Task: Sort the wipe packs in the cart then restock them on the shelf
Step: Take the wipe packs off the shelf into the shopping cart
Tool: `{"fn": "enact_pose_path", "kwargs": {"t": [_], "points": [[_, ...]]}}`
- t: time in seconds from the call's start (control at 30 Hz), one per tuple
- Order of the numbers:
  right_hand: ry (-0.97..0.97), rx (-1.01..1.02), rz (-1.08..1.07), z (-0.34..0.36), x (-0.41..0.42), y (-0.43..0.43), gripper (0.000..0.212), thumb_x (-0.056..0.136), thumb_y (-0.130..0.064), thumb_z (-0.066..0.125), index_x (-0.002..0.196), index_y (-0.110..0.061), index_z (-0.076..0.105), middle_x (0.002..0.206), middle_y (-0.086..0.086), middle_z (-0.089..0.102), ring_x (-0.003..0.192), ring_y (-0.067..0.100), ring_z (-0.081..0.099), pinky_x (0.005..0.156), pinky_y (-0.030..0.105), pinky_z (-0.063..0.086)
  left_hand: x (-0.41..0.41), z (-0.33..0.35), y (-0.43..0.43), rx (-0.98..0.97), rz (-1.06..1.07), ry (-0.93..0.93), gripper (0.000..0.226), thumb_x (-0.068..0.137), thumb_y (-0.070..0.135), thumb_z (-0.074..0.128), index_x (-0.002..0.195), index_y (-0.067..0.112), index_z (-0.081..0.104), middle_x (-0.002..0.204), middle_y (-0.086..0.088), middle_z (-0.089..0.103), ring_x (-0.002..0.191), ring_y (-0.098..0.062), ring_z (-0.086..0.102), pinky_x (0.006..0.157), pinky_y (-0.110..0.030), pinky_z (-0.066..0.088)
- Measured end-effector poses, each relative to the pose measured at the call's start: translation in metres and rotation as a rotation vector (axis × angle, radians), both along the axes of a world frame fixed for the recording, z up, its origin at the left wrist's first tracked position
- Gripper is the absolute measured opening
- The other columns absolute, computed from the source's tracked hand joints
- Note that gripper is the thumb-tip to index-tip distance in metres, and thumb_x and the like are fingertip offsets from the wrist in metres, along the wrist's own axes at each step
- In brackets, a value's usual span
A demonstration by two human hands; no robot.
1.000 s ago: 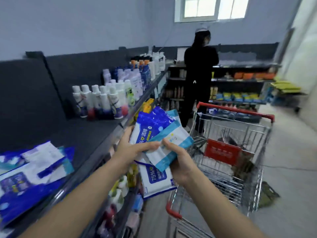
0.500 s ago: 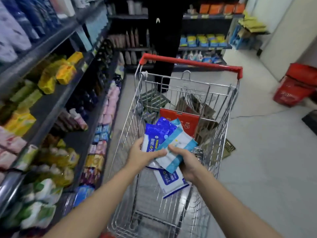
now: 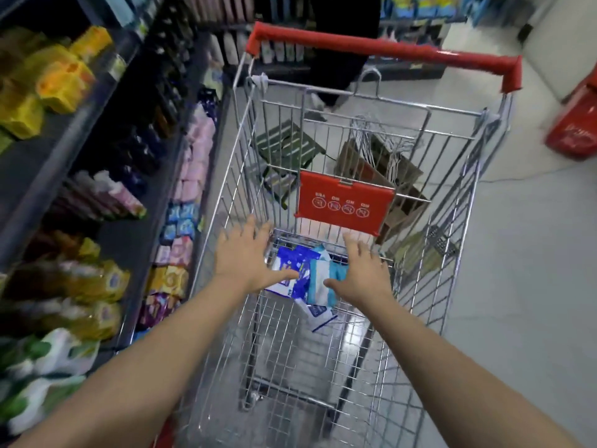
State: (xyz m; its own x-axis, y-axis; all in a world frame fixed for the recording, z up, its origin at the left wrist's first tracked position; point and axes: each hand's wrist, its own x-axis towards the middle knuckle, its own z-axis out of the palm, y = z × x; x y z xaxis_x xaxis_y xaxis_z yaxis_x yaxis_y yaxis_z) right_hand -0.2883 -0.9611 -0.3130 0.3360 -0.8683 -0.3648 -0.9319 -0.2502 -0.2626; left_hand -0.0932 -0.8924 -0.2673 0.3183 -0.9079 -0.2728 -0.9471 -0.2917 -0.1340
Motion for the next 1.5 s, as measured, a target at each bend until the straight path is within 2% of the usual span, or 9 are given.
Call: {"fn": "enact_pose_path", "kwargs": {"t": [0.17,0.4,0.53,0.63,0.77,0.93,1.13,1.33,1.5], "points": [[-0.067,-0.197,0.148,0.067,0.034,0.003,0.092,0.085,-0.053,0.058,0.152,-0.027,0.000,0.158,0.010,0.015,0.144,0.032,0.019,0.116,0.049,0.022,0.021,0.053,0.020,-0.141,-0.010,-0.112,0.120,0.058,0.096,0.030,0.152,0.025,0.004,0.159,-0.007,0.009,0.144,-0.029,0.014,0.115,-0.048,0.011],[-0.280,-0.454,0.377,0.216,0.118,0.057,0.078,0.087,-0.042,0.056,0.151,-0.026,0.014,0.155,0.012,0.023,0.139,0.030,0.029,0.113,0.041,0.028,0.074,0.191,0.106,-0.371,0.098,-0.313,0.116,0.063,0.092,0.034,0.152,0.022,0.009,0.159,-0.011,0.012,0.144,-0.032,0.016,0.116,-0.049,0.015],[-0.406,-0.554,0.528,0.296,0.166,0.139,0.075,0.090,-0.042,0.051,0.151,-0.026,0.013,0.156,0.010,0.022,0.139,0.029,0.029,0.111,0.040,0.029,0.105,0.274,0.201,-0.446,0.228,-0.425,0.112,0.068,0.090,0.031,0.152,0.022,0.003,0.159,-0.010,0.007,0.145,-0.031,0.012,0.115,-0.048,0.011],[-0.514,-0.598,0.659,0.346,0.203,0.220,0.074,0.091,-0.044,0.051,0.152,-0.026,0.012,0.156,0.007,0.021,0.140,0.027,0.028,0.112,0.043,0.030,0.124,0.327,0.292,-0.495,0.329,-0.539,0.111,0.067,0.091,0.030,0.152,0.022,0.006,0.157,-0.009,0.016,0.142,-0.031,0.019,0.114,-0.048,0.017],[-0.657,-0.617,0.840,0.392,0.248,0.343,0.070,0.088,-0.040,0.055,0.149,-0.021,0.025,0.149,0.009,0.035,0.130,0.031,0.042,0.103,0.040,0.041,0.139,0.371,0.428,-0.543,0.507,-0.632,0.108,0.069,0.088,0.034,0.151,0.021,0.011,0.154,-0.009,0.026,0.139,-0.031,0.024,0.113,-0.047,0.019],[-0.703,-0.567,1.061,0.407,0.289,0.489,0.071,0.090,-0.041,0.053,0.150,-0.023,0.020,0.151,0.006,0.032,0.131,0.026,0.039,0.103,0.036,0.038,0.143,0.384,0.588,-0.492,0.759,-0.706,0.108,0.070,0.086,0.035,0.151,0.019,0.009,0.151,-0.011,0.027,0.137,-0.032,0.026,0.112,-0.046,0.019],[-0.597,-0.488,1.239,0.386,0.321,0.613,0.070,0.091,-0.041,0.049,0.150,-0.025,0.016,0.153,0.005,0.026,0.134,0.029,0.034,0.104,0.039,0.035,0.141,0.359,0.733,-0.385,0.995,-0.724,0.108,0.069,0.088,0.033,0.149,0.018,0.015,0.150,-0.011,0.029,0.134,-0.032,0.029,0.110,-0.046,0.023],[-0.357,-0.514,1.321,0.355,0.349,0.639,0.078,0.086,-0.055,0.050,0.150,-0.026,0.016,0.154,0.007,0.023,0.135,0.032,0.032,0.103,0.043,0.034,0.151,0.326,0.764,-0.321,1.065,-0.611,0.106,0.068,0.089,0.032,0.148,0.020,0.019,0.146,-0.009,0.034,0.129,-0.029,0.033,0.106,-0.045,0.026],[-0.281,-0.232,1.159,0.340,0.381,0.611,0.121,0.059,-0.084,0.058,0.151,-0.026,0.005,0.155,0.009,0.020,0.139,0.033,0.025,0.106,0.047,0.032,0.177,0.305,0.732,-0.299,1.037,-0.367,0.120,0.056,0.095,0.037,0.151,0.029,0.005,0.158,-0.008,0.014,0.144,-0.031,0.013,0.113,-0.050,0.013]]}}
